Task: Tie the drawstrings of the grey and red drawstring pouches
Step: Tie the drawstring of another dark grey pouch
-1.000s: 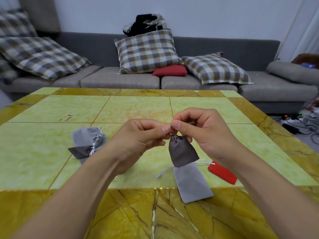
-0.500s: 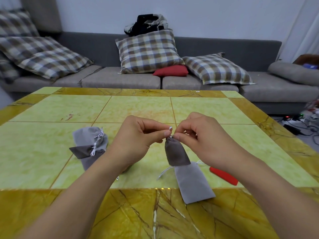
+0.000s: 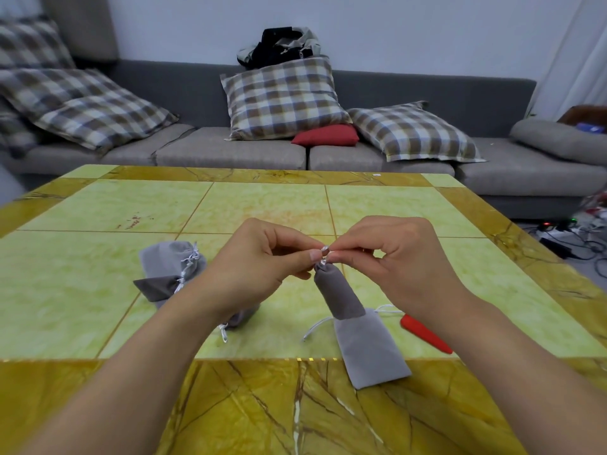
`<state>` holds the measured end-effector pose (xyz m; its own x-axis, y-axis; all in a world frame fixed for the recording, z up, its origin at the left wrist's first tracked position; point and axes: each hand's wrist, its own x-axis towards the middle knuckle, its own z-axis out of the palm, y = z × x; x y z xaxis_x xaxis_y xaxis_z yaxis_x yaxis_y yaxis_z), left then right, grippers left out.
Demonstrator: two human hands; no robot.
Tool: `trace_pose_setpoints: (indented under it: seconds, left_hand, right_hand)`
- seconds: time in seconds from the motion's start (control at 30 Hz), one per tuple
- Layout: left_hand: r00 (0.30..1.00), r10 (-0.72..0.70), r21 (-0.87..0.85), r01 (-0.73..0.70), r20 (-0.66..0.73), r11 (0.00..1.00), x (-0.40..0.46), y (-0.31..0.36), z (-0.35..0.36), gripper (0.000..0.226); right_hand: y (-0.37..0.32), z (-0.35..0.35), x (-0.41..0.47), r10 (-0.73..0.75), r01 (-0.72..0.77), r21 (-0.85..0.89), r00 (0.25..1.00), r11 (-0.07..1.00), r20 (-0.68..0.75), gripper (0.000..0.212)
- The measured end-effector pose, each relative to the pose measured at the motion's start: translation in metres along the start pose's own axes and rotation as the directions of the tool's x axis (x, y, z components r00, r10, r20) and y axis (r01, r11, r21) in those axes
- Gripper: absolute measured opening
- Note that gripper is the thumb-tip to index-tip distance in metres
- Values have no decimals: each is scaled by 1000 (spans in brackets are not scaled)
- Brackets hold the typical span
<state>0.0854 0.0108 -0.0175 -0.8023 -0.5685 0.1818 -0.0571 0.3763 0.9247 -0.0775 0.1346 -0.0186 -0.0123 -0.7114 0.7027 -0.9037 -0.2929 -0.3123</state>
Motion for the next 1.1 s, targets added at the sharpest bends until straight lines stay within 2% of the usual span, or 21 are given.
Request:
trace_pose_setpoints:
  seconds: [0.1, 0.2, 0.33, 0.53, 0.63, 0.83, 0.97, 1.1]
  left_hand:
    - [998, -55, -59, 56, 24, 997, -1, 1, 3, 12]
    - [996, -74, -29, 75, 39, 997, -3, 1, 4, 11]
    - [983, -63, 11, 62, 173, 998, -6, 5, -4, 12]
    - [988, -43, -104, 59, 149, 993, -8, 9, -9, 12]
    - [994, -60, -159, 74, 97, 984, -7, 8, -5, 12]
    - [993, -99, -286, 114, 68, 951, -7, 10, -6, 18]
    - [989, -105, -243, 127, 100, 962, -8, 14, -8, 18]
    - [988, -110, -215, 131, 107, 968, -8, 17, -7, 29]
  right_hand:
    - [0, 0, 1, -27, 28, -56, 1000, 998, 8, 6]
    - [-3, 0, 3, -88, 93, -101, 995, 991, 52, 19]
    - [-8, -2, 5, -182, 203, -140, 971, 969, 152, 20]
    - [-8, 0, 7, -51, 67, -85, 983, 994, 174, 20]
    - [-7, -1, 7, -45, 55, -53, 986, 997, 161, 8]
    - [-7, -1, 6, -65, 58, 56, 990, 997, 129, 5]
    - [-8, 0, 5, -67, 60, 98, 995, 993, 69, 5]
    - [-11, 0, 5, -63, 52, 186, 996, 981, 56, 6]
